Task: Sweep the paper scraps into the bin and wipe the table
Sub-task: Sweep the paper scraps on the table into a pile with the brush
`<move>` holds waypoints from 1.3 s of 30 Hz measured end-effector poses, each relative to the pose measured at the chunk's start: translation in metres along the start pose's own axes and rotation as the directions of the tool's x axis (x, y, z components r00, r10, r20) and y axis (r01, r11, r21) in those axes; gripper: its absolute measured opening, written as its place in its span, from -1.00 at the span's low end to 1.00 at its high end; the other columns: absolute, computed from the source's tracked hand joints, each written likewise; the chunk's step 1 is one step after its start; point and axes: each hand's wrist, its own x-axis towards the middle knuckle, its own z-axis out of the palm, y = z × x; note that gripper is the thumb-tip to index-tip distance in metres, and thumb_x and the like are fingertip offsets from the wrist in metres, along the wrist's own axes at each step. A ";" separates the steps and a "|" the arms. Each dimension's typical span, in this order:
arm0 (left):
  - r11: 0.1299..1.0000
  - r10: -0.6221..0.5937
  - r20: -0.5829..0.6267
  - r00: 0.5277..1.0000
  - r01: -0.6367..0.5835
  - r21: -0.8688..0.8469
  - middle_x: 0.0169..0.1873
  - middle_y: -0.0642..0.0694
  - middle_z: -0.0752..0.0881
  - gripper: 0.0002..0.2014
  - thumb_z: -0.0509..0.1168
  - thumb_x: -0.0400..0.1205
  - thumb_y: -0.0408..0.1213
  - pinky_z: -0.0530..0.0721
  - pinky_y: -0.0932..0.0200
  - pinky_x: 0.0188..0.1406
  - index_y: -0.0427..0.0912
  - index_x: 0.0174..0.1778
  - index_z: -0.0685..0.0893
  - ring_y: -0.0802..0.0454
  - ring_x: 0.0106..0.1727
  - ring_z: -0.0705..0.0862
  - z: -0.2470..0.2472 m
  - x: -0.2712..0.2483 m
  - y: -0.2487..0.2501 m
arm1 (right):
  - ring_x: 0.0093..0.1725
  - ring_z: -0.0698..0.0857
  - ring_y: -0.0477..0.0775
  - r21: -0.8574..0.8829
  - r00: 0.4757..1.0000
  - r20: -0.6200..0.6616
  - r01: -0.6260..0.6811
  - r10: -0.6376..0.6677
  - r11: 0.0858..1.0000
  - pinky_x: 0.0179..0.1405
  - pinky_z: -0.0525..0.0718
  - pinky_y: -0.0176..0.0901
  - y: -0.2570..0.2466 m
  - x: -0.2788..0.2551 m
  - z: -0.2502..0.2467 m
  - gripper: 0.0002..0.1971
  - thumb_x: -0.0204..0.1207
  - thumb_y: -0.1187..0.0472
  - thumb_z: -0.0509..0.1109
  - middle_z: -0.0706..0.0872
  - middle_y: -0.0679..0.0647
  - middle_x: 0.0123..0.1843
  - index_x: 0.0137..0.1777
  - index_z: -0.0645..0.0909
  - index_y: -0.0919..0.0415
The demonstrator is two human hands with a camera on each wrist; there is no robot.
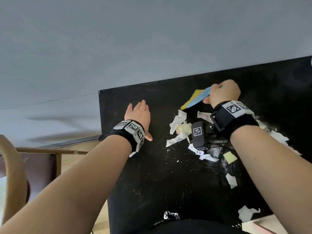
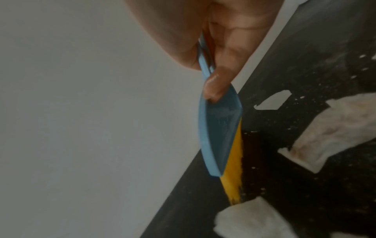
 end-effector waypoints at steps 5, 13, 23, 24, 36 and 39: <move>0.999 -0.004 -0.018 1.000 0.004 -0.032 0.66 -0.23 -0.15 0.27 0.46 0.32 0.31 -0.03 -0.14 0.63 -0.32 0.66 -0.15 -0.11 0.68 -0.09 0.009 -0.018 0.005 | -0.24 0.79 0.08 0.064 0.965 0.225 0.124 -0.136 0.990 -0.32 0.69 -0.28 -0.015 -0.041 0.023 -0.83 0.62 0.27 0.17 0.79 0.14 -0.14 -0.02 0.59 0.27; 0.998 -0.009 0.017 1.000 0.010 -0.062 0.66 -0.25 -0.15 0.25 0.45 0.34 0.31 -0.01 -0.13 0.64 -0.33 0.66 -0.16 -0.13 0.68 -0.11 0.034 -0.048 0.008 | 0.05 0.74 0.32 -0.228 0.984 0.070 0.178 -0.166 0.957 -0.13 0.62 -0.20 0.026 -0.032 0.002 -0.75 0.65 0.26 0.12 0.72 0.32 0.07 0.07 0.59 0.39; 0.995 -0.022 0.021 1.000 0.024 -0.095 0.66 -0.25 -0.14 0.26 0.47 0.33 0.28 0.02 -0.13 0.63 -0.33 0.66 -0.14 -0.13 0.68 -0.10 0.046 -0.063 0.013 | -0.12 0.79 0.21 -0.235 0.908 0.367 0.303 -0.204 0.924 -0.17 0.78 -0.01 0.020 -0.083 0.020 -0.77 0.65 0.22 0.18 0.74 0.28 -0.01 0.11 0.59 0.35; 0.995 -0.023 0.021 1.000 0.025 -0.100 0.66 -0.25 -0.13 0.26 0.47 0.33 0.28 0.02 -0.13 0.63 -0.33 0.66 -0.14 -0.13 0.68 -0.10 0.048 -0.065 0.012 | 0.04 0.75 0.31 -0.304 0.924 0.316 0.312 -0.214 0.900 0.00 0.74 0.05 0.024 -0.077 0.014 -0.75 0.64 0.23 0.18 0.73 0.32 0.06 0.12 0.60 0.37; 0.990 -0.026 0.000 1.000 0.026 -0.136 0.66 -0.23 -0.13 0.23 0.54 0.32 0.18 0.07 -0.13 0.63 -0.27 0.67 -0.11 -0.15 0.68 -0.08 0.065 -0.083 0.008 | -0.20 0.78 0.10 -0.261 0.755 0.592 0.512 -0.283 0.818 -0.35 0.77 -0.15 0.033 -0.126 0.014 -0.87 0.63 0.21 0.23 0.69 0.14 -0.10 0.04 0.55 0.25; 0.990 -0.016 0.005 1.000 0.017 -0.141 0.66 -0.23 -0.14 0.23 0.53 0.33 0.19 0.06 -0.13 0.63 -0.28 0.66 -0.12 -0.16 0.68 -0.09 0.069 -0.086 0.009 | 0.03 0.71 0.29 -0.427 0.846 0.428 0.498 -0.317 0.755 -0.01 0.72 0.08 0.038 -0.106 -0.004 -0.83 0.60 0.25 0.24 0.70 0.28 0.03 0.08 0.56 0.32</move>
